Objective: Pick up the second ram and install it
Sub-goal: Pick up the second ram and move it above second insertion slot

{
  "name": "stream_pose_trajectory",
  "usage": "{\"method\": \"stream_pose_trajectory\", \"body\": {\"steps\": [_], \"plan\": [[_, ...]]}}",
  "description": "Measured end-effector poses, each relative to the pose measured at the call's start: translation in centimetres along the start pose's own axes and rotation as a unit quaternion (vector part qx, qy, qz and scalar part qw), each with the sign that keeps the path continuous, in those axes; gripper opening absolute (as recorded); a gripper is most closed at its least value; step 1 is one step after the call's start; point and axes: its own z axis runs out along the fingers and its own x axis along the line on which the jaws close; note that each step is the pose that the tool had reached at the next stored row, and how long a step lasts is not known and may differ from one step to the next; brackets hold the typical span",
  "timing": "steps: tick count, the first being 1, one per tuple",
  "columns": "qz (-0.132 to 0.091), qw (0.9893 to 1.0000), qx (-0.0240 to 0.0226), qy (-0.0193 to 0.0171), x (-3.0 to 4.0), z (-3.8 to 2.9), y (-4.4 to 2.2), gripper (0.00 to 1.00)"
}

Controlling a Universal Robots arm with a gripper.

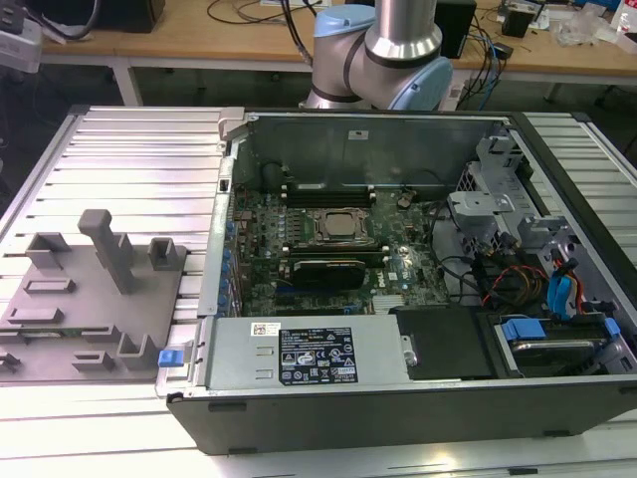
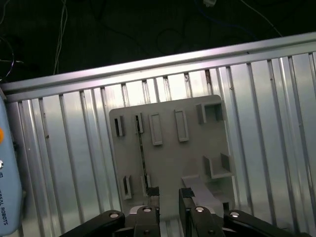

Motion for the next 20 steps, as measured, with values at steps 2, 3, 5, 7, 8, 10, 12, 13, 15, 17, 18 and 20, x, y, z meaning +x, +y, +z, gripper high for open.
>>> {"method": "stream_pose_trajectory", "body": {"steps": [2,3,5,7,8,10,12,13,15,17,18,20], "plan": [[0.0,1.0,0.0,0.0,0.0,0.37,0.0,0.3],[0.0,1.0,0.0,0.0,-0.01,0.56,-0.01,0.3],[0.0,1.0,0.0,0.0,-0.02,0.91,-0.01,0.3],[0.0,1.0,0.0,0.0001,-0.02,1.19,-0.02,0.3],[0.0,1.0,0.0,0.0,-0.02,1.31,-0.02,0.3],[0.0,1.0,0.0,0.0,-0.02,1.44,-0.02,0.3],[0.0,1.0,0.0,0.0,-0.02,1.56,-0.02,0.3],[0.0,1.0,0.0,0.0,-0.02,1.65,-0.02,0.3],[0.0,1.0,0.0,0.0,-0.03,1.78,-0.02,0.3],[0.0,1.0,0.0,0.0,-0.03,1.95,-0.02,0.3],[0.0,1.0,0.0,0.0001,-0.03,2.02,-0.03,0.3],[0.0,1.0,-0.0001,0.0001,-0.03,2.08,-0.03,0.3]]}}
